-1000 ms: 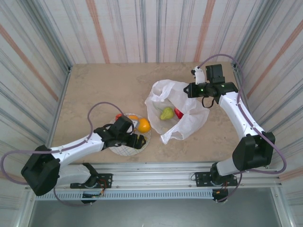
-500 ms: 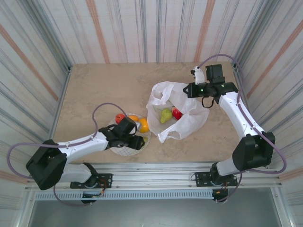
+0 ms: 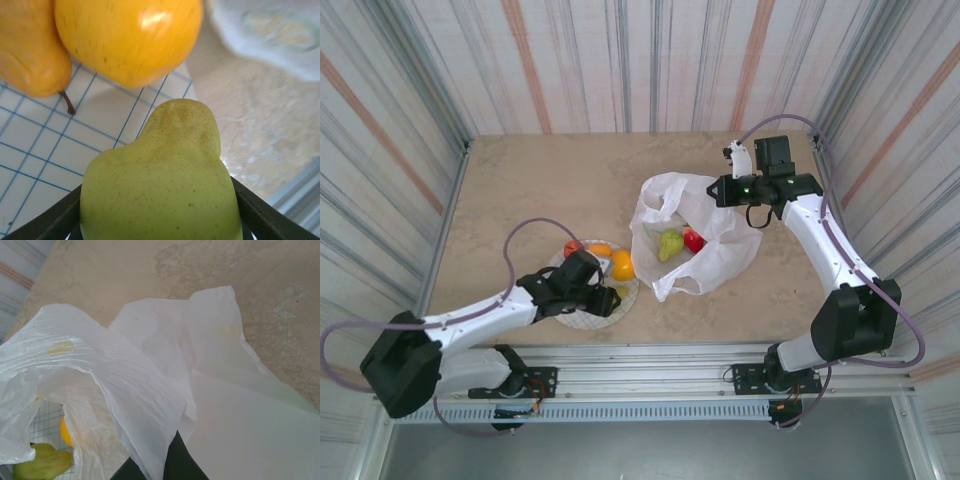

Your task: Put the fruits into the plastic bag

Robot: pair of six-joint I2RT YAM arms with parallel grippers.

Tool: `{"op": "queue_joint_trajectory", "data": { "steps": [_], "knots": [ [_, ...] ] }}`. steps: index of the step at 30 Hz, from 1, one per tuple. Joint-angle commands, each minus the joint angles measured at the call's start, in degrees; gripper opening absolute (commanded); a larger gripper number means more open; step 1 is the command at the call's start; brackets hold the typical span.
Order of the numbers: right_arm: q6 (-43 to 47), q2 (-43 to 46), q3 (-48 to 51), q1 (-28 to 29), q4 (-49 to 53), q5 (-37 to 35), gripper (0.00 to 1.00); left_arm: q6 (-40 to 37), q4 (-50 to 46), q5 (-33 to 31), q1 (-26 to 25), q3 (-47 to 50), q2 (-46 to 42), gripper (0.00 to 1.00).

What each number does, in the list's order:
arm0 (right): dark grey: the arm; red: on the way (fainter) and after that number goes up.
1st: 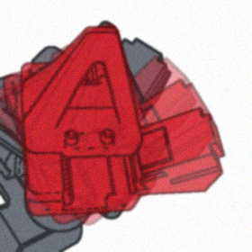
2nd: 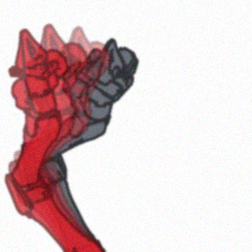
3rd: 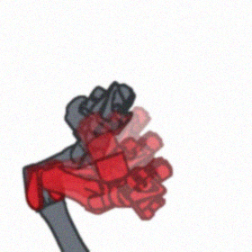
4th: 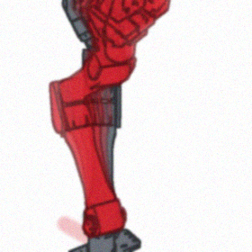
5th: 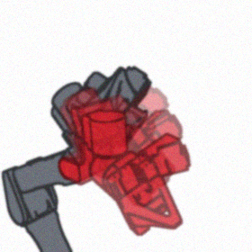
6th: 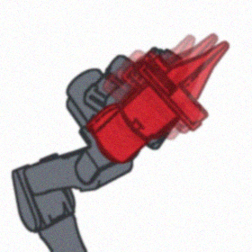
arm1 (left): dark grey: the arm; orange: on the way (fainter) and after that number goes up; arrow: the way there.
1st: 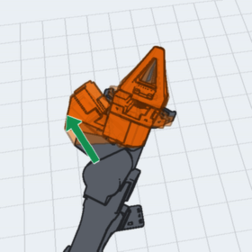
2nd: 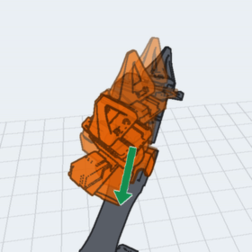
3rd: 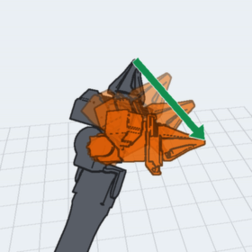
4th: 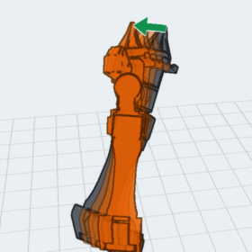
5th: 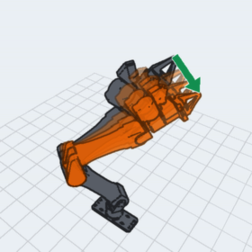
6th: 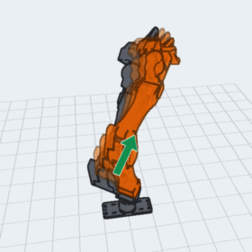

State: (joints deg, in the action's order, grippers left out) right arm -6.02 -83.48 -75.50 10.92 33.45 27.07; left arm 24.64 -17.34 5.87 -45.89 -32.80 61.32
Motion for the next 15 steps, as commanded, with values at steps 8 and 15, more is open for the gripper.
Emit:
{"op": "queue_joint_trajectory", "data": {
  "steps": [8, 15],
  "knots": [
    [-1.0, 0.5, 0.6, 0.5, 0.9, 1.2, 0.0, -4.4, 9.4, 2.1, -0.6, -7.3, -3.4, 0.58],
    [-1.3, 1.0, 1.1, 0.5, 1.5, 2.0, 0.0, -9.8, 13.7, 2.2, -3.1, -19.3, 15.6, 0.56]
  ]
}}
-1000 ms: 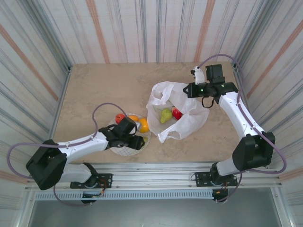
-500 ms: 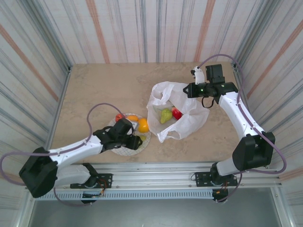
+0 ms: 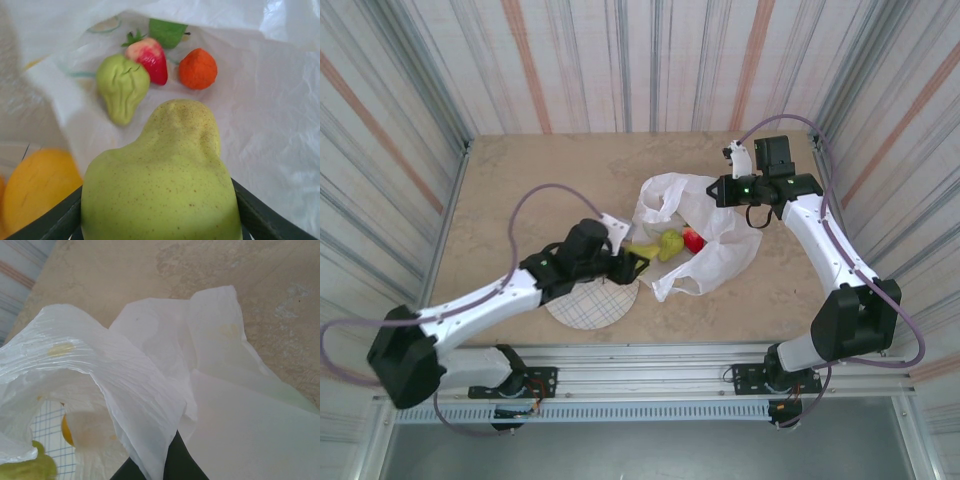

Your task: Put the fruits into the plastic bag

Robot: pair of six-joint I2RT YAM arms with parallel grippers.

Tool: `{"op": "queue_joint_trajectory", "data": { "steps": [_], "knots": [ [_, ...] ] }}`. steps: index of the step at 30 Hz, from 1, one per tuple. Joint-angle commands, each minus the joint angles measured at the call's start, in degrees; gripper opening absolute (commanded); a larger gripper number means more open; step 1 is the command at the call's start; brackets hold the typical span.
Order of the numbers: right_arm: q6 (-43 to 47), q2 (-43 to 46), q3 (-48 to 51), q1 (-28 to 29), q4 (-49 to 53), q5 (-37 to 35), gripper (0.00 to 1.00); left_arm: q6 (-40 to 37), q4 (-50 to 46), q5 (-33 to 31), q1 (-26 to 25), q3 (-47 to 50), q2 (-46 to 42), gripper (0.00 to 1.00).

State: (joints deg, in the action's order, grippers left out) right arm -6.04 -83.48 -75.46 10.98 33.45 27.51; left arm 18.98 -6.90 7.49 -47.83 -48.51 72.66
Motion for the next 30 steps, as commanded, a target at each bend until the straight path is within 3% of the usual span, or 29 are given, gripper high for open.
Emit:
{"op": "queue_joint_trajectory", "data": {
  "steps": [1, 9, 18, 30],
  "knots": [
    [-1.3, 1.1, 1.1, 0.4, 1.4, 1.7, 0.0, -4.4, 3.7, 0.5, -1.4, -4.7, 6.3, 0.56],
    [-2.5, 0.9, 1.1, 0.8, 0.6, 3.0, 0.0, -4.2, 10.6, -5.1, -1.9, -13.9, 22.0, 0.56],
    [-2.0, 1.0, 0.9, 1.1, 1.1, 2.9, 0.0, -0.6, 13.9, -24.5, -2.3, -20.5, 30.8, 0.55],
    [-1.2, -0.7, -0.2, 1.1, 1.7, 4.0, 0.0, 3.1, 14.5, -31.5, -2.5, -33.7, 45.0, 0.61]
  ]
}}
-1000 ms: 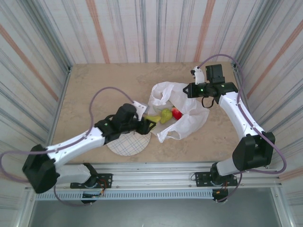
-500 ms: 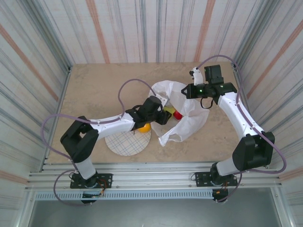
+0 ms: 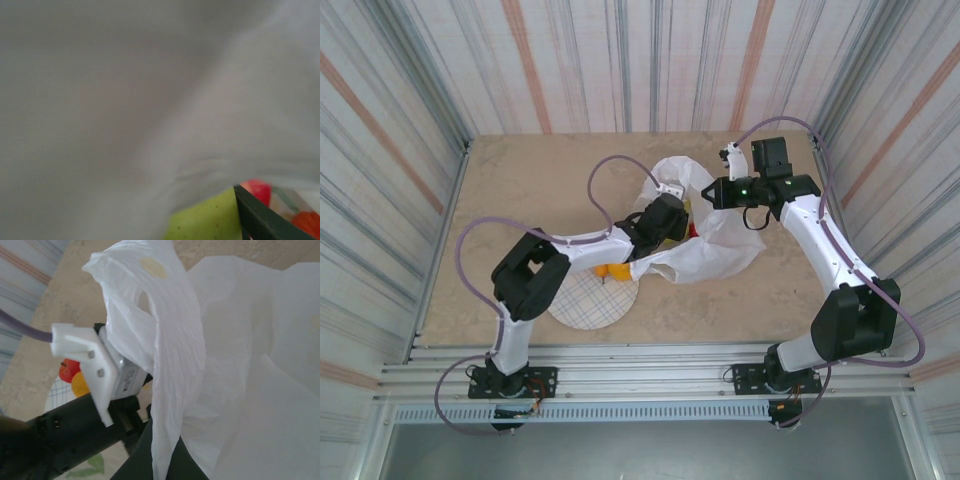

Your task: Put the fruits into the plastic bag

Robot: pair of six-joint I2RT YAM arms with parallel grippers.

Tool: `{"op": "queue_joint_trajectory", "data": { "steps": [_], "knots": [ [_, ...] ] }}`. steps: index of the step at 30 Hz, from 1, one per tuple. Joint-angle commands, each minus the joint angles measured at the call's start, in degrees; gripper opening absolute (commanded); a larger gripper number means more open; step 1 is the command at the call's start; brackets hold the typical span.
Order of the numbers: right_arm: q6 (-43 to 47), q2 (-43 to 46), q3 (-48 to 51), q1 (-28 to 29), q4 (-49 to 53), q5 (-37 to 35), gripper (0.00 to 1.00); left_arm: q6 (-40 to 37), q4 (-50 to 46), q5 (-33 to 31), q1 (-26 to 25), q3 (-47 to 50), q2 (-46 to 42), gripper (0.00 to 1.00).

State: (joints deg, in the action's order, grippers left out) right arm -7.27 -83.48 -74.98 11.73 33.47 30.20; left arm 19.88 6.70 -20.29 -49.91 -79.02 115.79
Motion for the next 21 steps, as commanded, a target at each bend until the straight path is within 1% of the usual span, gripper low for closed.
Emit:
{"op": "queue_joint_trajectory", "data": {
  "steps": [1, 6, 10, 14, 21],
  "knots": [
    [0.1, -0.7, -0.7, 0.2, 1.8, 1.4, 0.0, 2.7, 0.5, -3.9, -0.4, -4.2, 2.7, 0.62],
    [0.7, -0.7, -0.4, -0.4, 2.1, 1.8, 0.0, 3.8, 0.4, -2.0, -0.4, -5.1, 3.3, 0.69],
    [0.7, -0.3, 0.3, -1.2, 1.8, 2.1, 0.0, 3.9, 0.4, -2.5, -0.4, -4.2, 1.8, 0.8],
    [0.8, 0.0, 0.6, -1.6, 1.9, 2.2, 0.0, 3.5, 0.0, -1.6, -0.4, -2.3, -1.0, 0.87],
    [1.1, 0.3, 0.8, -3.3, 2.1, 2.7, 0.0, 3.9, -0.1, 1.8, -0.4, 3.8, -7.6, 0.9]
  ]
}}
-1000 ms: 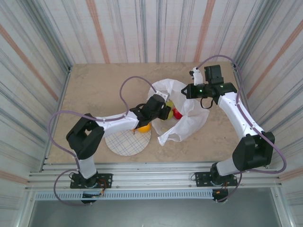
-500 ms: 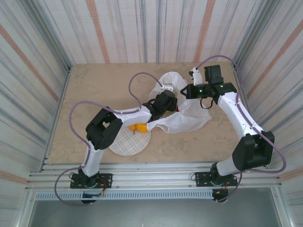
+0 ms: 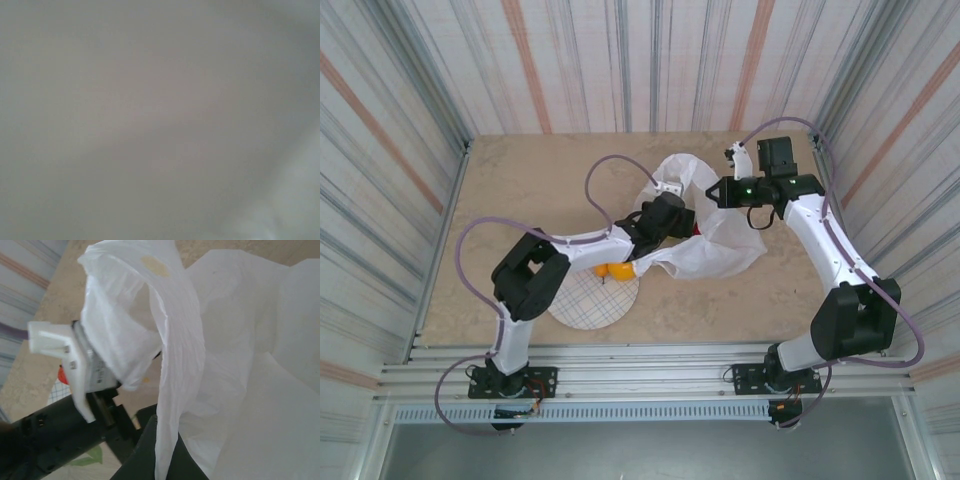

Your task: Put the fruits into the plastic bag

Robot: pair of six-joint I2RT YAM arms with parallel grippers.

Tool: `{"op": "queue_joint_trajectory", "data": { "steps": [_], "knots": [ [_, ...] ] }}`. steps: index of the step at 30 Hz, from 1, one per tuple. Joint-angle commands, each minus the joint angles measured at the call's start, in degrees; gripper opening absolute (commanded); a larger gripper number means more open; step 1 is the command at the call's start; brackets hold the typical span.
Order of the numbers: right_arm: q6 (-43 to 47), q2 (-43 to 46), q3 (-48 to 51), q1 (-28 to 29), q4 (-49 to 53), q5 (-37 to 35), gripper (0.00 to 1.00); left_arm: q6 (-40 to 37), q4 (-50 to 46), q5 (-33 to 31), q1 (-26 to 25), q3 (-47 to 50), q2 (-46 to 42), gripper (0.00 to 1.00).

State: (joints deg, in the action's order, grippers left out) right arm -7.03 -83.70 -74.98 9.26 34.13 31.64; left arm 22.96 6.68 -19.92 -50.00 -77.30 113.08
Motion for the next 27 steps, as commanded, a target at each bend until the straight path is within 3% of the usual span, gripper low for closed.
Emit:
{"op": "queue_joint_trajectory", "data": {
  "steps": [1, 14, 21, 27],
  "knots": [
    [1.0, 0.6, 0.8, -1.1, 1.5, 1.4, 0.0, 0.8, -0.2, 2.2, -0.2, 3.1, -6.1, 0.9],
    [1.2, -0.4, 0.3, -3.4, 1.4, 3.2, 0.0, -1.0, -3.4, 9.9, 0.0, 16.8, -21.7, 0.88],
    [1.1, -0.9, 0.6, -3.4, 0.9, 3.6, 0.0, 1.2, -5.7, 15.5, 6.1, 22.8, -26.9, 0.84],
    [0.9, -0.8, 0.4, -3.4, 0.9, 3.7, 0.0, 1.9, -8.0, 18.3, 11.4, 21.0, -23.8, 0.82]
  ]
}}
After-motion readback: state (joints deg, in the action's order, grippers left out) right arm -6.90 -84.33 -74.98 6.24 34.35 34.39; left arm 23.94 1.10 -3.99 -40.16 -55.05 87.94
